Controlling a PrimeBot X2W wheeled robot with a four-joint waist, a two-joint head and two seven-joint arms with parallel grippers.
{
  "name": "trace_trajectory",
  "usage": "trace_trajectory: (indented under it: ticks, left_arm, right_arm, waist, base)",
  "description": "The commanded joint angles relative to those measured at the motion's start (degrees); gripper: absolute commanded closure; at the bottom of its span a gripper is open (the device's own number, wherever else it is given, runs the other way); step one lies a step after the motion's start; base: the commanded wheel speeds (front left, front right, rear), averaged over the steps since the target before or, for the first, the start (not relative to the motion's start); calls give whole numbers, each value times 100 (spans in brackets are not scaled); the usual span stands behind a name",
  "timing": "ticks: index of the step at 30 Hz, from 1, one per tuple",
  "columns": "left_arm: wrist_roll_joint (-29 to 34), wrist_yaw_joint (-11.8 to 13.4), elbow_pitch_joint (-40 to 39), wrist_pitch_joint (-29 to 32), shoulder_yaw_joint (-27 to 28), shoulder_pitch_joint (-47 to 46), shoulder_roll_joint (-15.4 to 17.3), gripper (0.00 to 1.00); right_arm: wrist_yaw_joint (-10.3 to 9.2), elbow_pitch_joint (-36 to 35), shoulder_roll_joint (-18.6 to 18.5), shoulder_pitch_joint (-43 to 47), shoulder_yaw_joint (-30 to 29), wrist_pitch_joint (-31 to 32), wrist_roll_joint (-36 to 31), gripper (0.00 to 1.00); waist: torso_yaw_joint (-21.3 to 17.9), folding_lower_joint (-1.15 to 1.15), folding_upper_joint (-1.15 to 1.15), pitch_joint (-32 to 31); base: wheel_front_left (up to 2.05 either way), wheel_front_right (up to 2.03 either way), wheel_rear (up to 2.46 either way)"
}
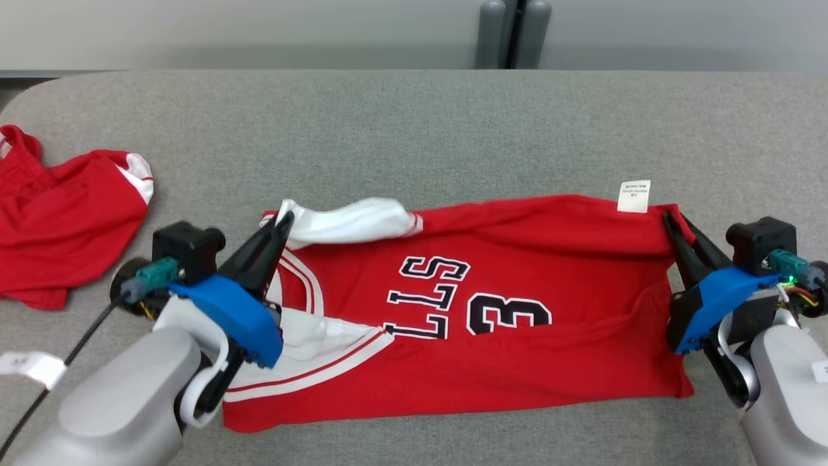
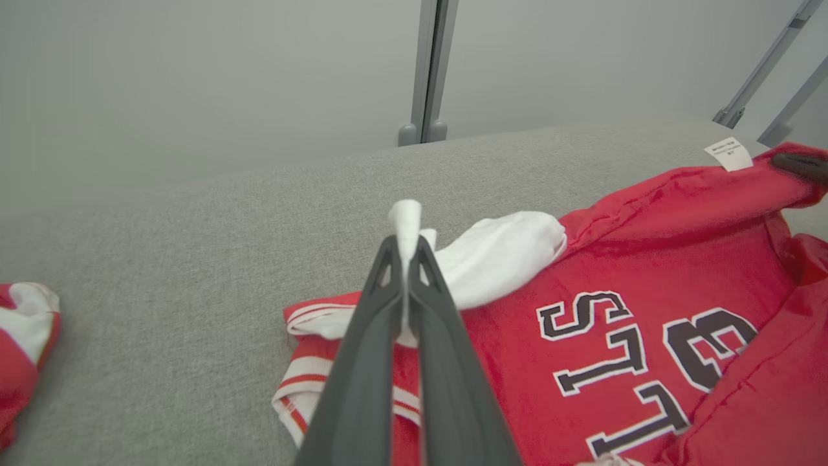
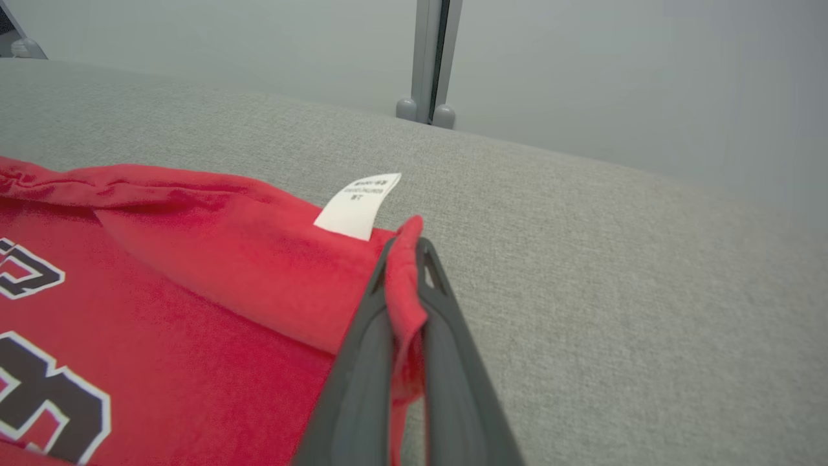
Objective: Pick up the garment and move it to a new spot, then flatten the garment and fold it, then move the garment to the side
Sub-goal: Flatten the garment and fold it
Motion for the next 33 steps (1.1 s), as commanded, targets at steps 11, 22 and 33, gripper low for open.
trace_trajectory:
  ticks: [11,22,33]
  left_arm:
    - [-205,555,-982,-168,120,1008,301,100]
    - [-239,948,-1051,-245,295,1717,312,0]
    - [716,1357,-1402,-269,1703,2320,-53,0]
  right_arm:
    - [3,205,39,390,-47,-570,-110,100]
    - [3,274,259,802,-221,-1062,-137,0]
    - [3,-144,306,1054,-464,-1140,-105,0]
  waist:
    - [91,1,0,-267]
    - [57,1,0,-529]
    - [41,1,0,-627]
  base:
    - [0,0,0]
    - [0,0,0]
    - [0,0,0]
